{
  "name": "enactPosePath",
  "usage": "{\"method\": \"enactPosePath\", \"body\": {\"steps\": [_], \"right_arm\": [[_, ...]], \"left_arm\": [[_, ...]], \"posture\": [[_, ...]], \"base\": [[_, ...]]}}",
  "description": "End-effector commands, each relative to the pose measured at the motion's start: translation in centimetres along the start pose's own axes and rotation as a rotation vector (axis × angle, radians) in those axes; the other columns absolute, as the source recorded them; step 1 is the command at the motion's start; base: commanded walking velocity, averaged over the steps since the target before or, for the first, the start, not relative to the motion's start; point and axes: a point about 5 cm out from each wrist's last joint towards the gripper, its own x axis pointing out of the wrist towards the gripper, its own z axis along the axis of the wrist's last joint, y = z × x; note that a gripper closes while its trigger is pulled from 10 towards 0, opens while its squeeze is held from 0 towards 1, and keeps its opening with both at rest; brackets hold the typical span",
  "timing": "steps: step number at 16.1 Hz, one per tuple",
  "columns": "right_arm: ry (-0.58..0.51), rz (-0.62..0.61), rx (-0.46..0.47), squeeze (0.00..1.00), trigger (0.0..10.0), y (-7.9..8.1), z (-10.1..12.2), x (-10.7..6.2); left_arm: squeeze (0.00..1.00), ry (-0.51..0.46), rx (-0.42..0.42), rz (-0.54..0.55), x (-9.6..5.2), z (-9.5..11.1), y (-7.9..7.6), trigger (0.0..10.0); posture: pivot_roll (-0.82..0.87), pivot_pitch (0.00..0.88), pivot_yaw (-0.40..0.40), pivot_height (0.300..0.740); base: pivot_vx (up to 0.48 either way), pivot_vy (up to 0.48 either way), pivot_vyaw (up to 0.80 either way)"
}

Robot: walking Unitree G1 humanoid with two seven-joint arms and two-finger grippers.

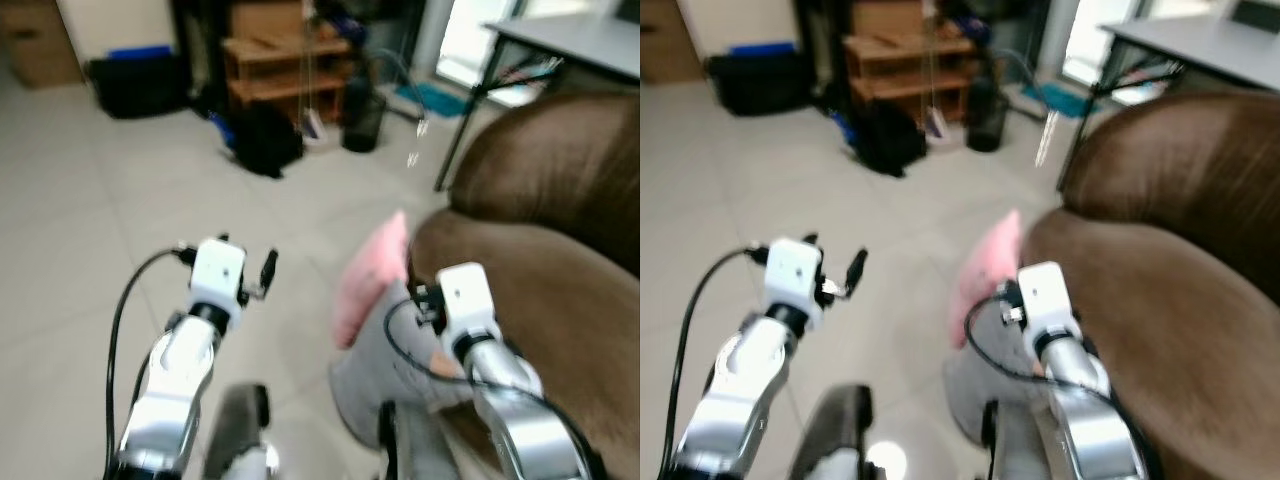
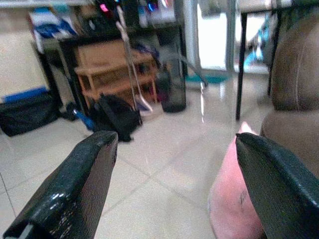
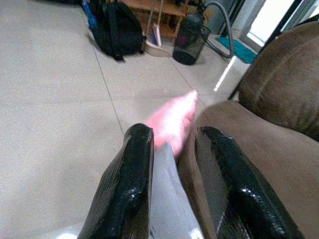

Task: Move the pillow to the sofa from floor

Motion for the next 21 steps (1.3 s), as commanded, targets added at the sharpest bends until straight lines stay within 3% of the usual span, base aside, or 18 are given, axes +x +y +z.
{"method": "enactPosePath", "body": {"steps": [1,8,11,12,13,14,19,20,21], "right_arm": [[-0.021,0.002,-0.011,0.0,10.0,-0.13,0.59,0.3],[-0.02,0.014,-0.004,0.0,10.0,-0.07,0.54,0.51],[-0.015,0.021,0.007,0.0,10.0,-0.07,0.45,0.58],[-0.012,0.026,0.01,0.0,10.0,-0.04,0.42,0.6],[-0.009,0.033,0.018,0.49,10.0,0.0,0.36,0.62],[-0.007,0.033,0.022,1.0,10.0,0.0,0.33,0.64],[0.011,0.015,0.016,1.0,10.0,-0.17,-0.03,0.67],[0.014,0.018,0.008,0.0,10.0,-0.17,-0.12,0.65],[0.02,0.022,0.003,0.0,10.0,-0.16,-0.23,0.65]], "left_arm": [[0.0,0.01,-0.01,0.002,-0.28,-0.36,-0.18,10.0],[0.0,0.02,-0.027,0.016,-0.4,-0.69,0.13,10.0],[0.0,0.026,-0.062,0.015,-0.48,-0.75,0.1,10.0],[0.05,0.029,-0.075,0.014,-0.47,-0.78,0.08,10.0],[1.0,0.035,-0.1,0.013,-0.45,-0.78,0.06,10.0],[1.0,0.037,-0.107,0.014,-0.44,-0.76,0.08,10.0],[1.0,0.036,-0.042,0.022,-0.4,-0.66,0.37,10.0],[0.45,0.041,-0.032,0.02,-0.41,-0.71,0.3,10.0],[0.0,0.041,-0.017,0.014,-0.39,-0.69,0.12,10.0]], "posture": [[-0.06,0.028,-0.025,0.56],[-0.06,0.039,-0.03,0.56],[-0.06,0.046,-0.035,0.56],[-0.06,0.046,-0.035,0.56],[-0.06,0.049,-0.036,0.56],[-0.06,0.049,-0.036,0.56],[-0.06,0.051,-0.034,0.56],[-0.06,0.051,-0.032,0.56],[-0.06,0.051,-0.029,0.56]], "base": [[0.0,0.0,0.0],[0.167,0.0,0.0],[0.301,0.0,-0.69],[0.296,0.0,-0.8],[0.259,0.0,-0.8],[0.259,0.0,-0.8],[0.1,0.0,-0.79],[0.0,0.0,0.0],[0.0,0.0,0.0]]}}
